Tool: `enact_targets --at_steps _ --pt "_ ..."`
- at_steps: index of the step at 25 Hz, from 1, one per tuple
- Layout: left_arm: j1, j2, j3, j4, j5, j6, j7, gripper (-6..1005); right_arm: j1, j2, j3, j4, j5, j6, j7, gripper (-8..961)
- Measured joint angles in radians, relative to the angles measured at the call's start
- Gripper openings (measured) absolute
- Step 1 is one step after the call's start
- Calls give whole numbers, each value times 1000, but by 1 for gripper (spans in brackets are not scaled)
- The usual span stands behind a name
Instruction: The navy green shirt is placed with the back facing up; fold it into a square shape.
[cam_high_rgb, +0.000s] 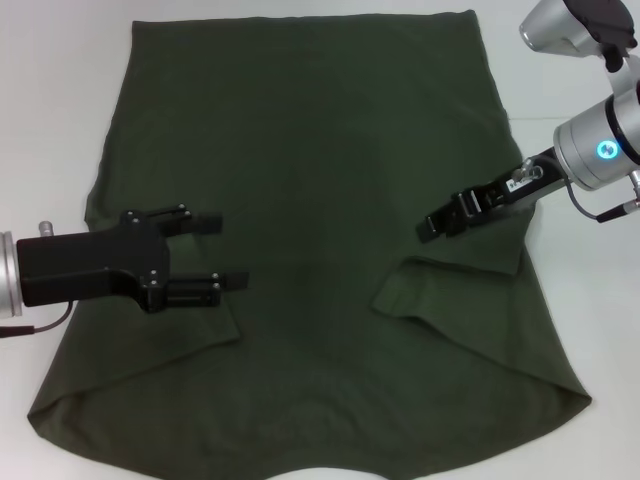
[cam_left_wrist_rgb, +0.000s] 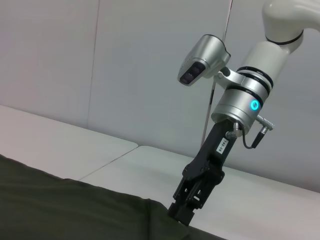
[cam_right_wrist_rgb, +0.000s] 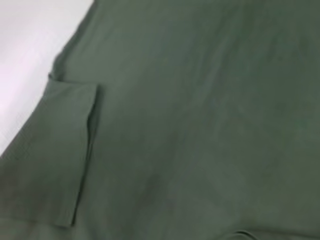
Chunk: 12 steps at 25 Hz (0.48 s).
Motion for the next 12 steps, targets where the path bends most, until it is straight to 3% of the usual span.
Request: enact_targets --at_steps 3,8,12 --pt "1 0 0 0 0 0 3 860 -5 -3 -3 -8 5 -7 3 495" --pt "1 0 0 0 1 3 4 860 -43 -35 -2 -63 -6 -49 36 714" --pt "0 -3 1 0 2 7 4 860 -72 -53 3 -86 -5 -59 68 763"
